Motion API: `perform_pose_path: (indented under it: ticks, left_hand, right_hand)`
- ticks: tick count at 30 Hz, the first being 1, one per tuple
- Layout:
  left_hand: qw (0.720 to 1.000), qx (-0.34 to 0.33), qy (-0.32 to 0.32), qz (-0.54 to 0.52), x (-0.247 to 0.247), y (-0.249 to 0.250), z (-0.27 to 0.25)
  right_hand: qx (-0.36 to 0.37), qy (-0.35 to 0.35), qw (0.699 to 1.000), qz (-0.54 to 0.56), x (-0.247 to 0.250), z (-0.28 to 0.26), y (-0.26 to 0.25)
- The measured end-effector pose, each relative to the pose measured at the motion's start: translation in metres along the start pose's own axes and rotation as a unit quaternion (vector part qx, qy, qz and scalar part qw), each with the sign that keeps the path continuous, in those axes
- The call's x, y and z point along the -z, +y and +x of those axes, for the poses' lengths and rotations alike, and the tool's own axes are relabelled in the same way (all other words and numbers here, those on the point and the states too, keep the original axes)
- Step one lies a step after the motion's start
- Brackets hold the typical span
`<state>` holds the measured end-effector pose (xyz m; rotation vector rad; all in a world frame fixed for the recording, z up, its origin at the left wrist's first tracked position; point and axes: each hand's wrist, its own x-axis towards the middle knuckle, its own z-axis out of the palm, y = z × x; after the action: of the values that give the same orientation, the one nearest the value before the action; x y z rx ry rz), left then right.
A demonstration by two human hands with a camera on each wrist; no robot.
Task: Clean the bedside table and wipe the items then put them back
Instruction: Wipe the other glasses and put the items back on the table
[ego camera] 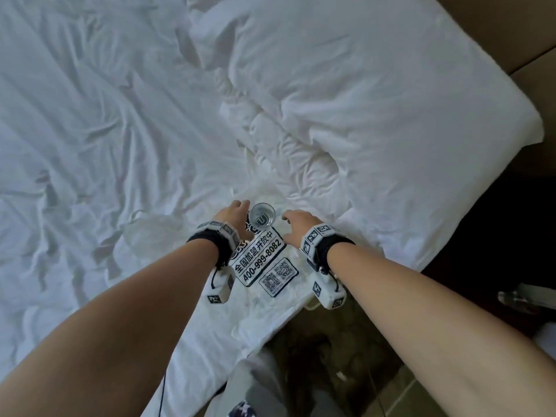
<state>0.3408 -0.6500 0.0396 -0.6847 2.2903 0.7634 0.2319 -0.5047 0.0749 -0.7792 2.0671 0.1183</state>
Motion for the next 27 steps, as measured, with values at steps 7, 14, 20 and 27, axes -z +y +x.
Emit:
perform_pose_path:
  ticks: [7,14,20,27]
  left_hand:
    - [0.999,-0.031,-0.025,-0.022,-0.024,-0.018,0.048]
    - [0.996,-0.045,0.015,-0.081,-0.034,-0.021,0.063]
    - [0.990,-0.041,0.001,-0.133,-0.014,-0.014,0.053]
    - [0.976,-0.061,-0.006,-0.208,0.029,0.018,0.014]
  right_hand:
    - [-0.004,-0.003,0.999,0.035,-0.018,0.057,-0.012]
    - [-0.011,0.033,0.992,0.124,-0.031,0.077,-0.018]
    - [-0.003,0.046,0.986,0.161,-0.022,0.060,-0.011]
    - [0.020,0.099,0.976,0.191,0.014,-0.001,-0.003]
